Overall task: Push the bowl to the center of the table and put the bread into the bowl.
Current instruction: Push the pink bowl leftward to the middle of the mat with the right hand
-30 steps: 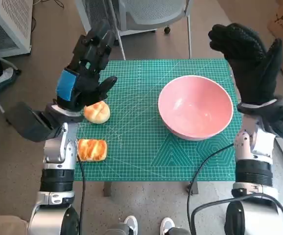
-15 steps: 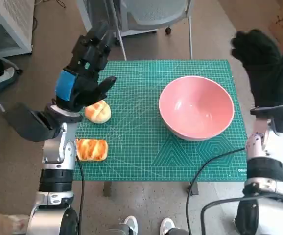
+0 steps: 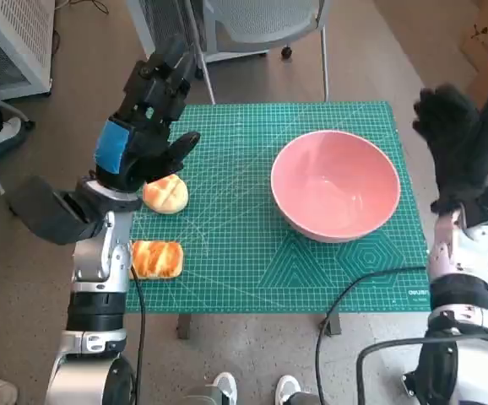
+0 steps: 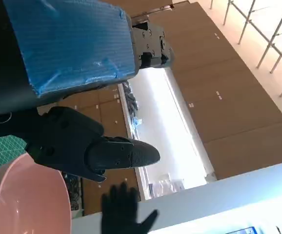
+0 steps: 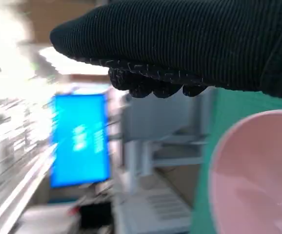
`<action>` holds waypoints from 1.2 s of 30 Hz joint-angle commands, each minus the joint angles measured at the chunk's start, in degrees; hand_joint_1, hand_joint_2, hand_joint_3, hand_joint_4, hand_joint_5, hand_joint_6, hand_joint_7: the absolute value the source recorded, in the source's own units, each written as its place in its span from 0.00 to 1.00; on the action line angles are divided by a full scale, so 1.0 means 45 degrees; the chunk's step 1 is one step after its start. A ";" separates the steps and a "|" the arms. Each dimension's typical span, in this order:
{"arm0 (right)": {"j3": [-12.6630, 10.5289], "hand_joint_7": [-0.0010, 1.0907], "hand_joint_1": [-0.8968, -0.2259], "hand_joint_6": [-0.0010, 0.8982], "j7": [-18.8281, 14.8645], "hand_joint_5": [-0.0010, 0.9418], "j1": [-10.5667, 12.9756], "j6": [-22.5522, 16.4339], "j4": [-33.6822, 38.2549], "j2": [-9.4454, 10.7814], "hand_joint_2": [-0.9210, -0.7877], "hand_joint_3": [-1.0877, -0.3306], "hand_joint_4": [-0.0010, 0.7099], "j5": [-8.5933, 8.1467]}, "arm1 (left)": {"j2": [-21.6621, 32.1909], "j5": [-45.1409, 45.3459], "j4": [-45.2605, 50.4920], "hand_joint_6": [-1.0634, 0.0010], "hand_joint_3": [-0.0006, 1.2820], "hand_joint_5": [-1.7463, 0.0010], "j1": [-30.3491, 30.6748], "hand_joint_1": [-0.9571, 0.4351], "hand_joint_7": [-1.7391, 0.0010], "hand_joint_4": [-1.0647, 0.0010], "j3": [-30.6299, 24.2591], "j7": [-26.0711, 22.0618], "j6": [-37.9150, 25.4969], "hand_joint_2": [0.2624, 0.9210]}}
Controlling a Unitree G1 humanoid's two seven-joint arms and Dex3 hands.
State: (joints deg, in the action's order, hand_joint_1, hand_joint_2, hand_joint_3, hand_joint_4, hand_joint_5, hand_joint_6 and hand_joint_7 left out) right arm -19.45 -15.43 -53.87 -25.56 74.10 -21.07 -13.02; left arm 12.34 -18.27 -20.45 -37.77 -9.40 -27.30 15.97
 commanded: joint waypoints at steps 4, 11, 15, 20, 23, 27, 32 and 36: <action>-0.0255 0.03 0.47 0.44 0.0718 0.02 0.0787 0.1165 0.0423 0.0161 0.00 0.45 0.39 0.0173 | 0.0079 -0.0140 0.0613 1.00 0.26 1.00 0.0270 0.32 0.77 0.99 -0.0096 0.0034 -0.0305 0.92; -0.0243 0.04 0.46 0.48 0.0995 0.03 0.1076 0.1599 0.0508 0.0565 0.00 0.48 0.43 0.0337 | 0.0098 -0.0104 0.0933 1.00 0.27 1.00 0.0443 0.32 0.77 0.99 -0.0110 0.0112 -0.0444 0.91; -0.0222 0.03 0.45 0.47 0.0869 0.02 0.1168 0.1741 0.0513 0.0841 0.00 0.49 0.44 0.0444 | 0.0142 -0.0075 0.1139 1.00 0.27 1.00 0.0558 0.32 0.77 0.98 -0.0124 0.0148 -0.0535 0.91; -0.0176 0.02 0.44 0.45 0.0940 0.02 0.1142 0.1826 0.0511 0.1290 0.00 0.47 0.44 0.0606 | 0.0246 0.0008 0.1301 1.00 0.27 1.00 0.0704 0.31 0.77 0.98 -0.0141 0.0179 -0.0539 0.91; -0.0136 0.02 0.46 0.45 0.1018 0.01 0.1106 0.1858 0.0512 0.1511 0.00 0.47 0.43 0.0693 | 0.0305 0.0045 0.1441 1.00 0.27 1.00 0.0791 0.30 0.77 0.99 -0.0136 0.0223 -0.0560 0.91; -0.0066 0.01 0.48 0.44 0.1119 0.00 0.1006 0.1945 0.0507 0.1834 0.00 0.47 0.42 0.0800 | 0.0405 0.0105 0.1613 1.00 0.27 1.00 0.0920 0.29 0.77 0.98 -0.0133 0.0306 -0.0583 0.91; -0.0124 0.01 0.49 0.44 0.1106 0.00 0.0841 0.1917 0.0451 0.2330 0.00 0.46 0.42 0.0774 | 0.0519 0.0133 0.1853 1.00 0.27 1.00 0.1098 0.29 0.77 0.98 -0.0146 0.0394 -0.0664 0.91; -0.0086 0.01 0.49 0.44 0.1080 0.01 0.0695 0.1922 0.0413 0.2642 0.00 0.44 0.43 0.0799 | 0.0595 0.0169 0.2087 1.00 0.27 1.00 0.1270 0.28 0.77 0.98 -0.0151 0.0469 -0.0720 0.91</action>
State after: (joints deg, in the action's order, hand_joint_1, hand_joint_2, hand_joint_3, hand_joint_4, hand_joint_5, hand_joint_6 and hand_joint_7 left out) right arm -19.93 -10.88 -50.64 -17.98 75.53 -10.69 -9.78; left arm 14.07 -18.07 -12.68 -33.09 -9.72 -25.56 13.17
